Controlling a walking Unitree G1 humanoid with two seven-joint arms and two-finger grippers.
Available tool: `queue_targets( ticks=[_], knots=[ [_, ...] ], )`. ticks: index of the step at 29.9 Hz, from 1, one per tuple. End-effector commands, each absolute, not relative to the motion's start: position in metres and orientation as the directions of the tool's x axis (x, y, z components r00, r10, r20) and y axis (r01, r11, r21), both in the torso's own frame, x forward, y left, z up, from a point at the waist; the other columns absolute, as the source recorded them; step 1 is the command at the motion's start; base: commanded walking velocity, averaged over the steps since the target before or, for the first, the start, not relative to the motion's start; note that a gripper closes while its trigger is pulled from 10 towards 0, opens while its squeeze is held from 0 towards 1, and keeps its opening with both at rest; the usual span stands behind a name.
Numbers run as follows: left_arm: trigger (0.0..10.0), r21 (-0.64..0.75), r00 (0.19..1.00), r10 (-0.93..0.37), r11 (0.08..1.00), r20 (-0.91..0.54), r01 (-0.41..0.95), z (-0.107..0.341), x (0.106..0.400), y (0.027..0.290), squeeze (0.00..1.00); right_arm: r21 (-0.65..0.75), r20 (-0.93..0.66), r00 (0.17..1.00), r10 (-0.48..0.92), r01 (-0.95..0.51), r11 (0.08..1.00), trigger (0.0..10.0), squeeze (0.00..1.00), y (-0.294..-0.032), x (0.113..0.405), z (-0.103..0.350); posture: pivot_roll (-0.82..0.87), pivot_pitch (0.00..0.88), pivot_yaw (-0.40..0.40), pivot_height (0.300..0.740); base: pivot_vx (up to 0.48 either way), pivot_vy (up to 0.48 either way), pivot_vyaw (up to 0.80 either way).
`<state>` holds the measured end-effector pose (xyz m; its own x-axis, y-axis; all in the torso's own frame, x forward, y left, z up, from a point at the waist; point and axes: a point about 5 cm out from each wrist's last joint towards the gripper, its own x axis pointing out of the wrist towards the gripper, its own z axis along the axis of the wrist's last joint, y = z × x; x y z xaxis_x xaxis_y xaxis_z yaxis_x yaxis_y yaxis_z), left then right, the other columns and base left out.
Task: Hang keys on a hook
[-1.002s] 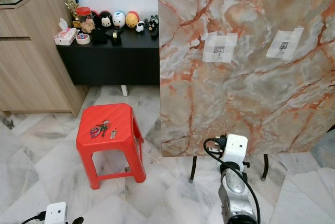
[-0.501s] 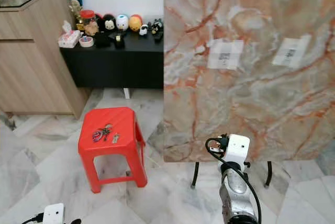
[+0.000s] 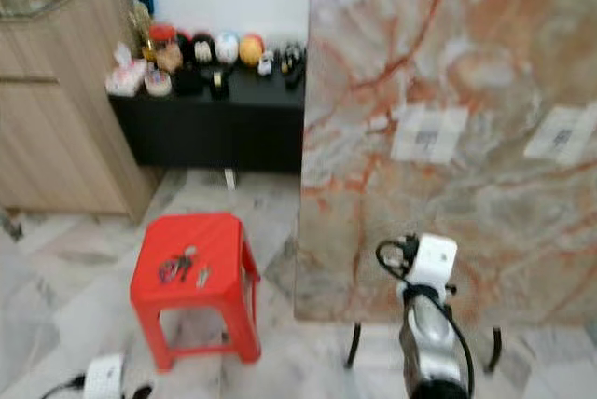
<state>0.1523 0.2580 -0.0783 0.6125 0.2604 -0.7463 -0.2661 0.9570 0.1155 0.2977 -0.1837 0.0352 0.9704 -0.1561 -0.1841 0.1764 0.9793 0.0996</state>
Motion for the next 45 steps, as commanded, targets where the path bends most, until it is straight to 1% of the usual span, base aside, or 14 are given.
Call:
queue_targets(
  ticks=[1, 6, 11, 16, 17, 18, 22, 24, 29, 31, 33, 38, 42, 45],
  knots=[
    [10.0, 0.099, 0.612, 0.236, 0.963, -0.755, -0.249, -0.080, 0.155, 0.251, 0.00, 0.093, -0.194, 0.959, -0.204, 0.225, 0.970, 10.0, 0.00, -0.195, 0.294, 0.033, 0.01, 0.000, -0.044, 0.740, 0.000, 0.000, 0.00],
    [10.0, 0.100, 0.607, 0.237, 0.963, -0.759, -0.251, -0.081, 0.153, 0.251, 0.00, 0.092, -0.179, 0.948, -0.263, 0.282, 0.955, 10.0, 0.00, -0.204, 0.294, 0.036, 0.02, 0.000, -0.044, 0.740, 0.000, 0.000, 0.00],
    [10.0, 0.103, 0.603, 0.240, 0.962, -0.760, -0.252, -0.081, 0.152, 0.252, 0.00, 0.045, -0.098, 0.933, -0.345, 0.351, 0.935, 10.0, 0.00, -0.213, 0.298, 0.051, 0.02, 0.000, -0.044, 0.740, 0.000, 0.000, 0.00],
    [10.0, 0.104, 0.602, 0.239, 0.963, -0.762, -0.250, -0.081, 0.152, 0.251, 0.00, -0.168, 0.067, 0.923, -0.378, 0.384, 0.908, 10.0, 0.00, -0.216, 0.305, 0.077, 0.02, 0.000, -0.041, 0.740, 0.000, 0.000, 0.00],
    [10.0, 0.102, 0.603, 0.235, 0.963, -0.763, -0.248, -0.081, 0.152, 0.251, 0.00, -0.249, 0.136, 0.918, -0.373, 0.396, 0.884, 10.0, 0.00, -0.215, 0.309, 0.087, 0.02, 0.000, -0.042, 0.740, 0.000, 0.000, 0.00],
    [10.0, 0.101, 0.603, 0.235, 0.964, -0.763, -0.248, -0.081, 0.152, 0.251, 0.00, -0.285, 0.181, 0.905, -0.385, 0.423, 0.860, 10.0, 0.00, -0.215, 0.310, 0.094, 0.02, 0.000, -0.041, 0.740, 0.000, 0.000, 0.00],
    [10.0, 0.100, 0.602, 0.234, 0.964, -0.763, -0.247, -0.081, 0.152, 0.250, 0.00, -0.315, 0.227, 0.895, -0.384, 0.441, 0.841, 10.0, 0.00, -0.215, 0.312, 0.102, 0.02, 0.000, -0.042, 0.740, 0.000, 0.000, 0.00],
    [10.0, 0.094, 0.603, 0.229, 0.964, -0.764, -0.248, -0.081, 0.152, 0.250, 0.00, -0.354, 0.275, 0.876, -0.396, 0.475, 0.805, 10.0, 0.00, -0.214, 0.313, 0.108, 0.02, 0.000, -0.044, 0.740, 0.000, 0.000, 0.00],
    [10.0, 0.092, 0.602, 0.226, 0.965, -0.766, -0.245, -0.082, 0.152, 0.249, 0.00, -0.390, 0.304, 0.845, -0.441, 0.532, 0.751, 10.0, 0.00, -0.219, 0.313, 0.112, 0.02, 0.000, -0.042, 0.740, 0.000, 0.000, 0.00],
    [10.0, 0.091, 0.600, 0.224, 0.966, -0.768, -0.244, -0.082, 0.151, 0.250, 0.00, -0.417, 0.272, 0.870, -0.411, 0.492, 0.764, 10.0, 0.00, -0.215, 0.318, 0.109, 0.02, 0.000, -0.042, 0.740, 0.000, 0.000, 0.00],
    [10.0, 0.090, 0.599, 0.223, 0.966, -0.769, -0.244, -0.082, 0.151, 0.250, 0.00, -0.449, 0.278, 0.875, -0.396, 0.482, 0.752, 10.0, 0.00, -0.213, 0.319, 0.109, 0.02, 0.000, -0.044, 0.740, 0.000, 0.000, 0.00],
    [10.0, 0.089, 0.599, 0.223, 0.965, -0.769, -0.245, -0.082, 0.152, 0.250, 0.00, -0.443, 0.270, 0.885, -0.378, 0.463, 0.768, 10.0, 0.00, -0.208, 0.325, 0.112, 0.02, 0.000, -0.044, 0.740, 0.000, 0.000, 0.00],
    [10.0, 0.088, 0.597, 0.221, 0.966, -0.771, -0.243, -0.082, 0.152, 0.249, 0.00, -0.460, 0.285, 0.891, -0.354, 0.452, 0.764, 10.0, 0.00, -0.203, 0.331, 0.117, 0.02, 0.000, -0.046, 0.740, 0.000, 0.000, 0.00],
    [10.0, 0.084, 0.596, 0.218, 0.966, -0.773, -0.245, -0.083, 0.152, 0.248, 0.00, -0.481, 0.262, 0.903, -0.341, 0.428, 0.765, 10.0, 0.00, -0.202, 0.333, 0.115, 0.02, 0.000, -0.046, 0.740, 0.000, 0.000, 0.00]
  ],
)
